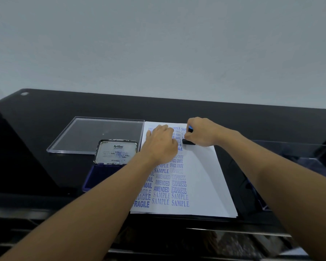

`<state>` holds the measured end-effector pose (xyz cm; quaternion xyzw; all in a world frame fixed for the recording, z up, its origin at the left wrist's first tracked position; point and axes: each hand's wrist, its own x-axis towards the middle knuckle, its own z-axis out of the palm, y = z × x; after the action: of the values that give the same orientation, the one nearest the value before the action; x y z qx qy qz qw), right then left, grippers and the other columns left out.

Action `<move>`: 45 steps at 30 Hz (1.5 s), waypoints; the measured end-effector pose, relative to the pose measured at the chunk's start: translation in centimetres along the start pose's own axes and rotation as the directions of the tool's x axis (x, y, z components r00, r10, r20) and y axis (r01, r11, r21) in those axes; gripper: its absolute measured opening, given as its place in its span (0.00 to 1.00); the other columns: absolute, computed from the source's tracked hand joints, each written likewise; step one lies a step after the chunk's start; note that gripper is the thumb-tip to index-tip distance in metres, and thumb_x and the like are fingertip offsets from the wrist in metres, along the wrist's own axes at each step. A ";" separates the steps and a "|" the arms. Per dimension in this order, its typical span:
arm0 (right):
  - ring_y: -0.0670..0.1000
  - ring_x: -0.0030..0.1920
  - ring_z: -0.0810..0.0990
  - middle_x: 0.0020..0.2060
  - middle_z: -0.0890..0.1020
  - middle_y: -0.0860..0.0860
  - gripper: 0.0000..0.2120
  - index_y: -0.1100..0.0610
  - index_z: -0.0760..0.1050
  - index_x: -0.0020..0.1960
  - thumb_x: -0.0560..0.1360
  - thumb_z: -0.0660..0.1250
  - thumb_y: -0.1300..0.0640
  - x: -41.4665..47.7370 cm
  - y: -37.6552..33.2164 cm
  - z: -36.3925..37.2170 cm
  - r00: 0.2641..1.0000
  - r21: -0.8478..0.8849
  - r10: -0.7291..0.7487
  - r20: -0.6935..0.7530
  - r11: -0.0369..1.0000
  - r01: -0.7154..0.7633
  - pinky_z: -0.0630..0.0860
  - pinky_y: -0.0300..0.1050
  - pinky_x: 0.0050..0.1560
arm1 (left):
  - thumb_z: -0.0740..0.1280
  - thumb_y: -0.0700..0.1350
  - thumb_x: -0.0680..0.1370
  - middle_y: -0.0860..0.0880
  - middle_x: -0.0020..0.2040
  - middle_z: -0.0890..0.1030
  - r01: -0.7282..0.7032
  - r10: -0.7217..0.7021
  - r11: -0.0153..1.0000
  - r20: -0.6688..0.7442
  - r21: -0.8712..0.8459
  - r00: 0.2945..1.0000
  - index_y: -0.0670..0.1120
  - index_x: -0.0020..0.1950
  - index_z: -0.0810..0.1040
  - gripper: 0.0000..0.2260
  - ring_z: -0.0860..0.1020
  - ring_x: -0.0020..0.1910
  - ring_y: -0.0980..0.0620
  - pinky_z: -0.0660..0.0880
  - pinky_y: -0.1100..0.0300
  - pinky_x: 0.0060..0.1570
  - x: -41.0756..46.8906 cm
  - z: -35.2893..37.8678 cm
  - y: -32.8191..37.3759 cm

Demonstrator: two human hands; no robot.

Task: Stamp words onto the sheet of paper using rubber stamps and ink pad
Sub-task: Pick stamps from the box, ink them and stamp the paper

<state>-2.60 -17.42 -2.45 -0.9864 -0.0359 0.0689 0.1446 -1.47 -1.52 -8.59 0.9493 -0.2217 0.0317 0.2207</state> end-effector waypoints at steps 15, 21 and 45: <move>0.50 0.37 0.74 0.45 0.79 0.53 0.07 0.57 0.68 0.52 0.81 0.62 0.54 -0.1 0.3 1.9 0.999 0.059 0.029 -0.045 0.998 -0.026 0.70 0.44 0.35 | 0.52 0.47 0.82 0.50 0.56 0.71 -0.020 0.023 0.997 -0.037 0.071 0.999 0.44 0.61 0.72 0.14 0.68 0.62 0.48 0.59 0.42 0.72 -0.3 1.4 -0.6; 0.53 0.34 0.72 0.43 0.78 0.58 0.07 0.57 0.62 0.46 0.80 0.59 0.59 -1.1 -0.1 2.7 0.994 0.108 0.035 -0.104 0.994 -0.024 0.70 0.49 0.36 | 0.53 0.46 0.81 0.52 0.49 0.67 -0.027 0.033 0.997 -0.081 0.073 0.996 0.47 0.51 0.67 0.06 0.65 0.53 0.51 0.60 0.43 0.70 -0.4 1.7 -0.6; 0.50 0.35 0.73 0.42 0.78 0.55 0.07 0.56 0.63 0.47 0.81 0.59 0.57 -1.1 -0.5 2.7 0.992 0.145 0.051 -0.119 0.989 -0.033 0.69 0.44 0.33 | 0.52 0.48 0.83 0.48 0.69 0.70 -0.023 0.027 0.997 -0.052 0.072 0.998 0.44 0.69 0.70 0.18 0.65 0.70 0.48 0.55 0.45 0.76 -0.8 1.6 -0.5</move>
<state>-4.15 -16.30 -4.75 -0.9765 -0.0012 0.0138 0.2150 -2.01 -1.52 -10.33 0.9525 -0.2265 0.0673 0.1920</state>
